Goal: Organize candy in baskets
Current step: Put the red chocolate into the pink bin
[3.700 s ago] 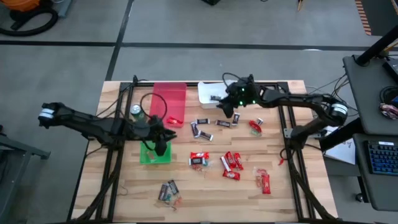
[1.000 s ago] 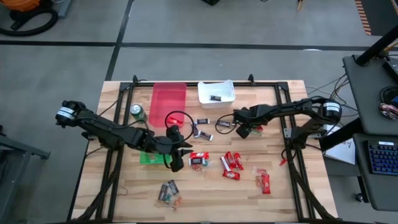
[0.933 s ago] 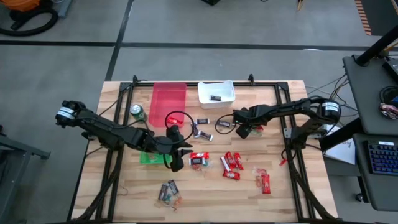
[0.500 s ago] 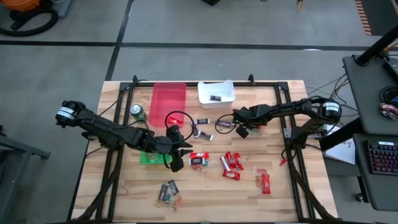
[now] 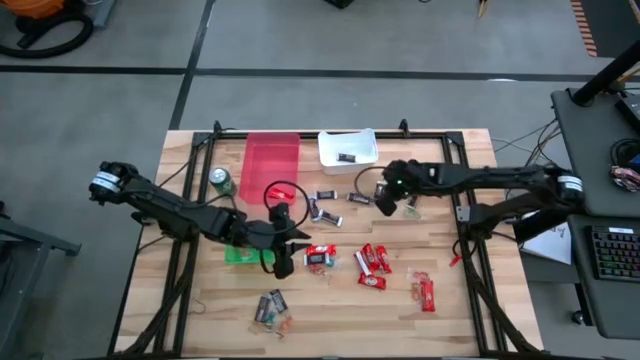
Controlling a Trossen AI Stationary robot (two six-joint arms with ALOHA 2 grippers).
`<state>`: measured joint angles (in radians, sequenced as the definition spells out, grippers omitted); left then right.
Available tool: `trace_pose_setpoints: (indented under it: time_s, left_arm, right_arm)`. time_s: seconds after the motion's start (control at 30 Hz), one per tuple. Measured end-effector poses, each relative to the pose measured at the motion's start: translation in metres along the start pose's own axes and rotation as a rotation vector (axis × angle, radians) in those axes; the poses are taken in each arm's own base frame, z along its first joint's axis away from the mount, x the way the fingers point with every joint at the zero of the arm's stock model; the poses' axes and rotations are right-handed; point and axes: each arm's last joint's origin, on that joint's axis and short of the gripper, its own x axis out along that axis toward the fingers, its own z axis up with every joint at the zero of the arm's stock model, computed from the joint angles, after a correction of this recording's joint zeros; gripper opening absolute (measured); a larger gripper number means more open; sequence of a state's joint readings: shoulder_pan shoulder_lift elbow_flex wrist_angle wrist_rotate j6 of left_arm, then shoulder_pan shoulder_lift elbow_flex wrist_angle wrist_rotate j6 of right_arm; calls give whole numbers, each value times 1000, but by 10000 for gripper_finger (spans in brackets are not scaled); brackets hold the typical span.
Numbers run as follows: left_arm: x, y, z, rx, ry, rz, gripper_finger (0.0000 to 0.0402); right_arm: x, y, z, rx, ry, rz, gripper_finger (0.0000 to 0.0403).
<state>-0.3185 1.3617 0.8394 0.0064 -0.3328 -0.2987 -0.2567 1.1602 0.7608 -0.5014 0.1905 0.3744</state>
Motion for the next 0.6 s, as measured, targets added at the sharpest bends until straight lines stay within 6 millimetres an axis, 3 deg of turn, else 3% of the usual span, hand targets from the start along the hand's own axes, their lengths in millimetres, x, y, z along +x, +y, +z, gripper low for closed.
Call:
trace_pose_setpoints:
  time_s: [0.13,0.4,0.6]
  left_arm:
    - [0,-4,-1,19,-46,-25,76]
    - [3,-1,-10,-3,-218,-52,81]
    - [12,0,-20,31,-340,5,126]
  right_arm:
    - [-12,7,4,4,-208,201,12]
    - [-12,26,-5,7,-644,670,12]
    - [-7,47,-10,-23,-788,809,12]
